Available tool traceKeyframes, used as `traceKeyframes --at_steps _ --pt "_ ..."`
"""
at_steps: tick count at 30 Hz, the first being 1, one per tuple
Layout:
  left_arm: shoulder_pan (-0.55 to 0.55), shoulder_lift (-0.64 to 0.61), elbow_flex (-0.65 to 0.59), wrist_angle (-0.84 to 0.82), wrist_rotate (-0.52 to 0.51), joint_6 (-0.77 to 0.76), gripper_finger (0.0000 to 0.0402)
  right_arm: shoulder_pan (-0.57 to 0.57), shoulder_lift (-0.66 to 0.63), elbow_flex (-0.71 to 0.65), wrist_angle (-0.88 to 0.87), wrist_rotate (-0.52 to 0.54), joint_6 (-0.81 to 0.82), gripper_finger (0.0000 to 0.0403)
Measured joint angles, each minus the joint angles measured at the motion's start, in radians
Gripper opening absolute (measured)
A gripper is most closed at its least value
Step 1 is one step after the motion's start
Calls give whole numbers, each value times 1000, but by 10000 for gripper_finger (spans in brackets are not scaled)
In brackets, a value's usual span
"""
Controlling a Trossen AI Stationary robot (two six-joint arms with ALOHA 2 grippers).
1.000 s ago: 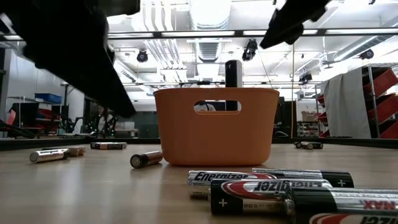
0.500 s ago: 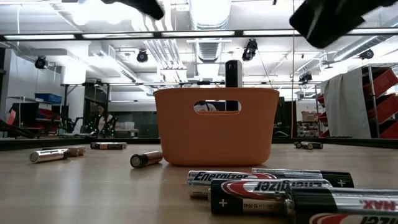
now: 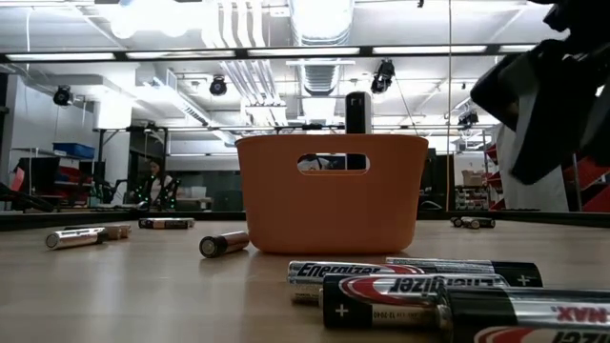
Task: Sort batteries
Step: Put the silver battery into the yellow bin
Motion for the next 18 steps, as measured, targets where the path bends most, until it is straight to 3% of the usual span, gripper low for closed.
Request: traceKeyframes --at_steps 12,18 --pt "1 1 -1 1 -75 0 225 15 92 1 222 80 16 196" --pt "1 0 -1 1 -77 -5 225 15 128 1 239 98 31 195"
